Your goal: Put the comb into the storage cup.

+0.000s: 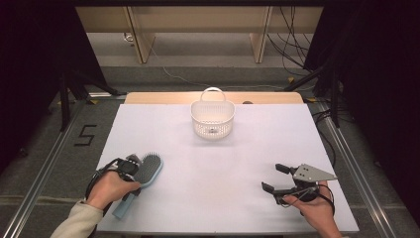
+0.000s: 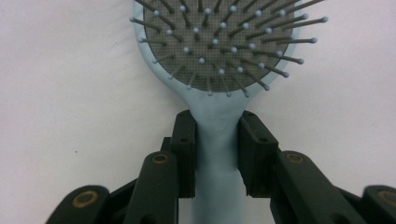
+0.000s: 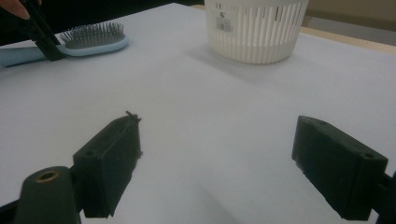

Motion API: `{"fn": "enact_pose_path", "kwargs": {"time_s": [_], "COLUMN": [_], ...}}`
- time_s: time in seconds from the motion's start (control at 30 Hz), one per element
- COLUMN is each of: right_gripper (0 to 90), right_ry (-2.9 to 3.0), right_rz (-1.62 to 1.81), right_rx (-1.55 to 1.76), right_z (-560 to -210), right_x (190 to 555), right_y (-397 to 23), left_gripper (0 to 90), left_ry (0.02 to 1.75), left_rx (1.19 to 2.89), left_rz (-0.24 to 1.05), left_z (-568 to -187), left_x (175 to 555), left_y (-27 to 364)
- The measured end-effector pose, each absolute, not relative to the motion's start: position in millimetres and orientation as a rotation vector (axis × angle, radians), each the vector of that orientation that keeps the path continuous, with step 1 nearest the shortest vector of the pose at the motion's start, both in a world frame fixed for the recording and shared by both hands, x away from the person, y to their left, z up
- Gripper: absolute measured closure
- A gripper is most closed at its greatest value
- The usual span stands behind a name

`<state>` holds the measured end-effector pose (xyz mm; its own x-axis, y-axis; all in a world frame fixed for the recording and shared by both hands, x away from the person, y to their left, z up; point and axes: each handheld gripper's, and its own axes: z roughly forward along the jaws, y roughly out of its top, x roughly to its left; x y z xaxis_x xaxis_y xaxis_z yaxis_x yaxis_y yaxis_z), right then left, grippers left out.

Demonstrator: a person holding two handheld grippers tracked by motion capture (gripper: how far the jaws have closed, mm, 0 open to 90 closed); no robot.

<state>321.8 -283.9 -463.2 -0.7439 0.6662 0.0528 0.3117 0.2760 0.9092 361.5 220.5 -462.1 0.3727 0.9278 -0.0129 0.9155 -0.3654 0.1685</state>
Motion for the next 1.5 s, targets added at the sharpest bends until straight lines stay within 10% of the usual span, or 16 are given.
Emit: {"fn": "enact_pose_path", "kwargs": {"time_s": [1.5], "right_gripper": [16.1], "right_ry": [2.207], "right_rz": [1.466], "right_rx": [0.890], "right_z": [-462.5], "right_x": [321.3], "right_y": [-284.1], "left_gripper": [70.1], "left_ry": [1.437], "left_rx": [2.326], "left_rz": [0.366], "left_z": [-446.4], "left_x": [354.4], "left_y": [227.5]}}
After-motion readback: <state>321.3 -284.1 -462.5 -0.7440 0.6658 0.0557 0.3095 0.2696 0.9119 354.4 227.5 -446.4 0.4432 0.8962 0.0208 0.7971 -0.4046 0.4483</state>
